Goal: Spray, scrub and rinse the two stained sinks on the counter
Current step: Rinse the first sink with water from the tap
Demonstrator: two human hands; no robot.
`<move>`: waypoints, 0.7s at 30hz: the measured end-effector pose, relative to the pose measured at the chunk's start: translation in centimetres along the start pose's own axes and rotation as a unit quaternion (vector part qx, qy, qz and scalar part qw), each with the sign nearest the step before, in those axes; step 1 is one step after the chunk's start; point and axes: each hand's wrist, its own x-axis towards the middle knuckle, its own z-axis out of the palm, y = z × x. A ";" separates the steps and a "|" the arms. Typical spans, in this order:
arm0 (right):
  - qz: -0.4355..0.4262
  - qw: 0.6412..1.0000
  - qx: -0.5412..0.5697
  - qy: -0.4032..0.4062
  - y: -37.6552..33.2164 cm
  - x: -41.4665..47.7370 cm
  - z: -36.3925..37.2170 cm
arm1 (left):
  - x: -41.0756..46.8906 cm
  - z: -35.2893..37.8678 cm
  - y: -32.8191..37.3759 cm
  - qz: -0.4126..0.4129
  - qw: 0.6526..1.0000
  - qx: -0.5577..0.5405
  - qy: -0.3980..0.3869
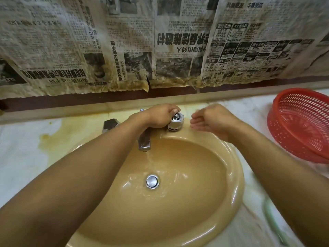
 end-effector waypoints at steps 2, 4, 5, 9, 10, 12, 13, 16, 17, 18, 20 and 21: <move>0.026 0.998 0.044 0.028 2.3 0.1 0.2 | -0.3 0.4 -0.2 0.017 0.998 0.054 0.012; 0.062 0.993 0.102 0.008 4.5 -1.0 1.8 | -0.7 0.1 -0.5 0.002 0.997 0.069 0.023; 0.090 0.987 0.132 -0.024 5.5 -1.8 3.2 | -1.0 -0.1 -0.5 -0.012 0.997 0.072 0.029; 0.224 0.918 0.273 -0.182 8.4 -3.0 10.4 | -2.8 -0.6 -0.6 -0.038 0.995 0.078 0.047; 0.243 0.896 0.313 -0.200 8.6 -2.9 12.0 | -3.6 -0.7 -1.2 -0.041 0.996 0.037 0.064; 0.265 0.861 0.379 -0.212 8.2 -2.5 14.1 | -5.8 -0.8 -2.9 -0.031 0.989 -0.089 0.118; 0.267 0.853 0.400 -0.205 7.9 -2.3 14.7 | -7.0 -1.0 -3.8 -0.022 0.977 -0.137 0.160; 0.259 0.870 0.383 -0.172 7.6 -1.8 13.7 | -10.2 -1.2 -6.5 -0.018 0.948 -0.155 0.278; 0.258 0.883 0.354 -0.169 7.5 -1.9 12.6 | -11.0 -1.1 -7.0 -0.021 0.941 -0.154 0.300; 0.256 0.896 0.321 -0.167 7.3 -2.0 11.4 | -11.7 -1.0 -7.4 -0.024 0.938 -0.147 0.314; 0.244 0.913 0.286 -0.159 5.9 -2.3 8.8 | -12.0 -0.4 -7.8 -0.017 0.947 -0.088 0.310; 0.223 0.921 0.280 -0.156 4.7 -2.4 7.8 | -11.8 -0.1 -7.8 -0.016 0.959 -0.029 0.282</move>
